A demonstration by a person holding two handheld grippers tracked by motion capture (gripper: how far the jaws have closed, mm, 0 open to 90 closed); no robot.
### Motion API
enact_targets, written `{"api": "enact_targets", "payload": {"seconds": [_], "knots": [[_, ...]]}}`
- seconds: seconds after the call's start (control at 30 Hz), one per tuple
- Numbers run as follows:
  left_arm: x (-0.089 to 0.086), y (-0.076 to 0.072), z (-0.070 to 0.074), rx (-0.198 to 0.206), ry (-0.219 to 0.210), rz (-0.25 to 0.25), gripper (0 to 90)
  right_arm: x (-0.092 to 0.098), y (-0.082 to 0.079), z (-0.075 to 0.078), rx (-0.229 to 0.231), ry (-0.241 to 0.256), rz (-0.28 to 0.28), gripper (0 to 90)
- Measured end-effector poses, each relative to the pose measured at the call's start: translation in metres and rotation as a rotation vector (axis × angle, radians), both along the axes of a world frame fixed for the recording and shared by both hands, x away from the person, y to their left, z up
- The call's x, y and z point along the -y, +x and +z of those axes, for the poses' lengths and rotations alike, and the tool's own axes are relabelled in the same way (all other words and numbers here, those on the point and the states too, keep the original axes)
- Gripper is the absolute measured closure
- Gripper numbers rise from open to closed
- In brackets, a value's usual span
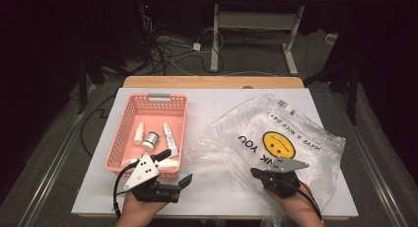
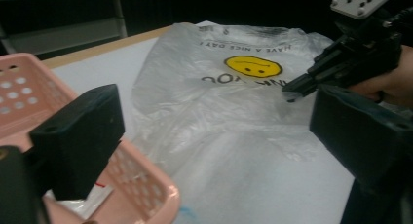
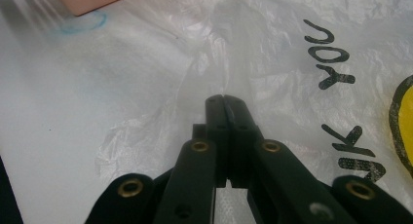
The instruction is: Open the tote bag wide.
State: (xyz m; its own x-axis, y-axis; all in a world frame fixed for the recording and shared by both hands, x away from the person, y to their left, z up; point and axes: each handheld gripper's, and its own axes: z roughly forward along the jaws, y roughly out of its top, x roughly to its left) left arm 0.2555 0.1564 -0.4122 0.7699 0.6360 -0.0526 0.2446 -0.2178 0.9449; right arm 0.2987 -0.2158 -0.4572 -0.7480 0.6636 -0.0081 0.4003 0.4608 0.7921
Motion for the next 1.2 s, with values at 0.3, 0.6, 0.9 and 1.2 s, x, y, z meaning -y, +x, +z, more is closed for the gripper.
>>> {"api": "enact_targets", "payload": {"seconds": [0.3, 0.6, 0.9, 1.2], "knots": [[0.05, 0.001, -0.016, -0.062, 0.046, -0.076, 33.0, 0.002, 0.004, 0.008, 0.003, 0.016, 0.012, 90.0], [0.128, 0.041, -0.052, -0.219, 0.173, -0.178, 86.2, -0.002, 0.008, 0.016, 0.017, 0.049, 0.009, 90.0], [0.164, 0.064, -0.064, -0.277, 0.328, -0.186, 88.3, 0.003, 0.012, 0.025, 0.029, 0.086, -0.004, 90.0], [0.169, 0.062, -0.068, -0.271, 0.37, -0.194, 88.4, 0.013, 0.013, 0.058, 0.089, 0.148, -0.024, 90.0]]}}
